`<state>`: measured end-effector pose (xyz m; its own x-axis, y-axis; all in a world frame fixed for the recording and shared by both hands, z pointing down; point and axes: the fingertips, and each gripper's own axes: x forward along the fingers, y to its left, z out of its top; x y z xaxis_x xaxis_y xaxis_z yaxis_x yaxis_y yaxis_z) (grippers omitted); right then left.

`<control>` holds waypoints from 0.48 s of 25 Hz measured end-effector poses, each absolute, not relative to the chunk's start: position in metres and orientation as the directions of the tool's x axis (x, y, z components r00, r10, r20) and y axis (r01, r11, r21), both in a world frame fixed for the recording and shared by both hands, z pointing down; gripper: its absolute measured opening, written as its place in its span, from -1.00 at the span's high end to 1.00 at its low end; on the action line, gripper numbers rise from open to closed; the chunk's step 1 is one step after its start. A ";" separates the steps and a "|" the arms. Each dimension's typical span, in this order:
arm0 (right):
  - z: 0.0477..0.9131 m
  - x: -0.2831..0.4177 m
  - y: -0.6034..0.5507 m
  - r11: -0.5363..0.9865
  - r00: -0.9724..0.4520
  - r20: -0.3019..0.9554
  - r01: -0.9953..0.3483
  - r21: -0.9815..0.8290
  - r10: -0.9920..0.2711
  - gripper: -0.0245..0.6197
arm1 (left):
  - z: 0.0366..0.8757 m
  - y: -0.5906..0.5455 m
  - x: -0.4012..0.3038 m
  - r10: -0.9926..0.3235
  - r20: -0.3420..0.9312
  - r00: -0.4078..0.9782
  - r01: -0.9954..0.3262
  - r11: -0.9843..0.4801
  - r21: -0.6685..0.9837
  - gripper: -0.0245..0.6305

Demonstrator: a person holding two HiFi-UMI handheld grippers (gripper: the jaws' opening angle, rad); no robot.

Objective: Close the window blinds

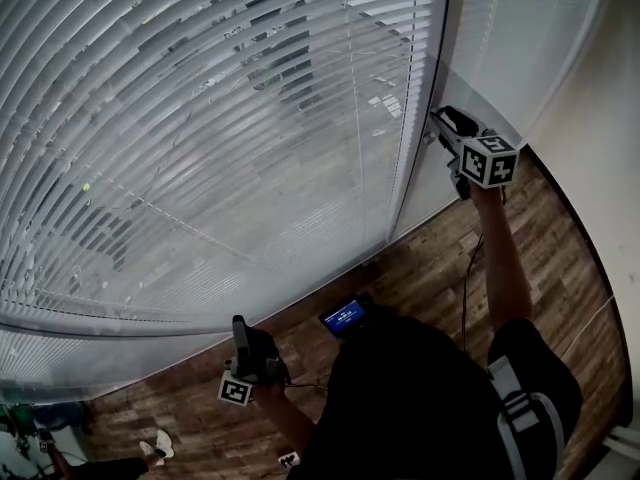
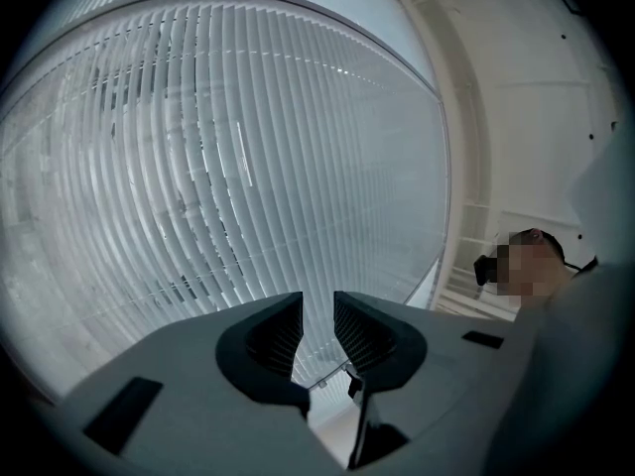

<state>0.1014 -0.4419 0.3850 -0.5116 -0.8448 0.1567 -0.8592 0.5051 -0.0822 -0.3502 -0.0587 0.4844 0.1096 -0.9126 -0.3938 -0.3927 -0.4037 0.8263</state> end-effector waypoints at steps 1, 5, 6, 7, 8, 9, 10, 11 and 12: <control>0.385 0.101 -0.442 0.480 -0.464 0.180 -0.875 0.060 -0.867 0.39 | 0.485 -0.059 -0.350 -0.914 -0.392 0.109 -0.394 -0.402 0.827 0.60; 0.385 0.098 -0.443 0.380 -0.323 0.204 -0.839 0.391 -0.924 0.40 | 0.484 -0.057 -0.348 -0.913 -0.395 0.106 -0.393 -0.403 0.826 0.60; 0.386 0.097 -0.443 0.373 -0.310 0.211 -0.827 0.421 -0.927 0.41 | 0.485 -0.056 -0.348 -0.912 -0.396 0.104 -0.393 -0.403 0.826 0.60; 0.387 0.097 -0.443 0.371 -0.303 0.219 -0.820 0.436 -0.927 0.51 | 0.486 -0.056 -0.348 -0.912 -0.396 0.103 -0.393 -0.403 0.826 0.60; 0.387 0.098 -0.443 0.373 -0.301 0.226 -0.818 0.438 -0.926 0.51 | 0.487 -0.057 -0.348 -0.913 -0.395 0.103 -0.392 -0.403 0.827 0.60; 0.388 0.100 -0.443 0.377 -0.304 0.231 -0.823 0.425 -0.924 0.52 | 0.487 -0.057 -0.348 -0.913 -0.395 0.102 -0.391 -0.402 0.828 0.60; 0.388 0.102 -0.444 0.383 -0.311 0.236 -0.835 0.394 -0.921 0.52 | 0.486 -0.058 -0.348 -0.913 -0.395 0.102 -0.392 -0.402 0.828 0.60; 0.387 0.104 -0.445 0.393 -0.324 0.242 -0.855 0.339 -0.914 0.52 | 0.485 -0.057 -0.348 -0.913 -0.396 0.101 -0.393 -0.402 0.827 0.60; 0.387 0.105 -0.446 0.406 -0.347 0.249 -0.877 0.255 -0.904 0.52 | 0.483 -0.056 -0.349 -0.912 -0.397 0.099 -0.395 -0.402 0.826 0.60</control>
